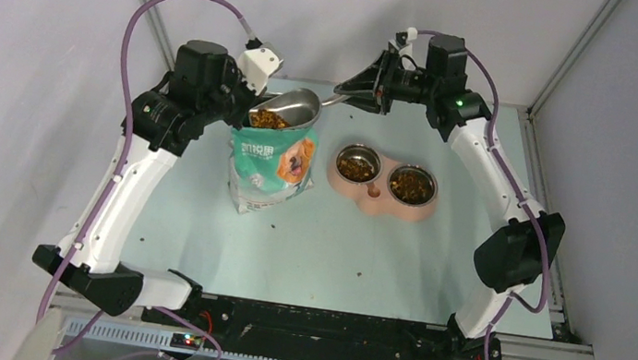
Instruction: Serve the pet food
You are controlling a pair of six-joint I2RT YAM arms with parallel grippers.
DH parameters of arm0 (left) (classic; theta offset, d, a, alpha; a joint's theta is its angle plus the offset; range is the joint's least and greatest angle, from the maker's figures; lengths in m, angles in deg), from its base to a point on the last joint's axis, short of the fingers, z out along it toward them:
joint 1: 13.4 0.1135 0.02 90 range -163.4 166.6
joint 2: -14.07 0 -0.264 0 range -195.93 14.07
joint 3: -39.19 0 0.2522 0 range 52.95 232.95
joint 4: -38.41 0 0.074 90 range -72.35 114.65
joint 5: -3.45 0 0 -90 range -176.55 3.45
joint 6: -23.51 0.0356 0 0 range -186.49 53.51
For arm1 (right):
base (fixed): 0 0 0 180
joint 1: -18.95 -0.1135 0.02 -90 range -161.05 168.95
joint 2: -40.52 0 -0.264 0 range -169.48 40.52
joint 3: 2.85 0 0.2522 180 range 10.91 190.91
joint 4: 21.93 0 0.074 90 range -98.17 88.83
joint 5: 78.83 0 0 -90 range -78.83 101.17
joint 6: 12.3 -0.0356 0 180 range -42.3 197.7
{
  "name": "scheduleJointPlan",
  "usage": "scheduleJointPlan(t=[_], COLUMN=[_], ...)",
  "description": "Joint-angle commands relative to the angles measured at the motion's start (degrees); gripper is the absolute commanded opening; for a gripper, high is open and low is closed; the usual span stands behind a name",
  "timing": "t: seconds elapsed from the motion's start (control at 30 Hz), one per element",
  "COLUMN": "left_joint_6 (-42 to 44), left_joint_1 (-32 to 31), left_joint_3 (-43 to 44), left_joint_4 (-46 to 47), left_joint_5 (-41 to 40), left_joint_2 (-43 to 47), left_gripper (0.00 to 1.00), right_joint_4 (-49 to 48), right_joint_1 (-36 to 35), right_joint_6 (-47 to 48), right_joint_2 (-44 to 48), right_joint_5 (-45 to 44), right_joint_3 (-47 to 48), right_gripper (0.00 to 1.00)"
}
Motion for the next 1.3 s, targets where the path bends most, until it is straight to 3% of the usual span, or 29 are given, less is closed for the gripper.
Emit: scheduleJointPlan(t=[0.0, 0.53, 0.77, 1.27], left_joint_6=[2.2, 0.0, 1.7, 4.7], left_joint_1=[0.6, 1.0, 1.0, 1.1], left_joint_3=[4.4, 4.2, 3.0, 0.4], left_joint_4=[4.3, 4.2, 4.4, 4.1], left_joint_5=[-3.5, -0.2, -3.4, -7.4], left_joint_2=[2.6, 3.0, 3.4, 3.7], left_gripper=[0.00, 0.00, 0.00, 0.00], right_joint_4=[-7.3, -1.4, -3.2, -9.1], right_joint_1=[2.5, 3.8, 5.5, 15.8], right_joint_6=[-1.9, -2.0, -2.9, -6.6], right_joint_2=[1.7, 4.0, 6.4, 13.6], right_joint_5=[-0.1, -7.9, -5.3, 0.3], right_joint_3=[-1.6, 0.4, -1.9, -12.1], right_gripper=[0.00, 0.00, 0.00, 0.00])
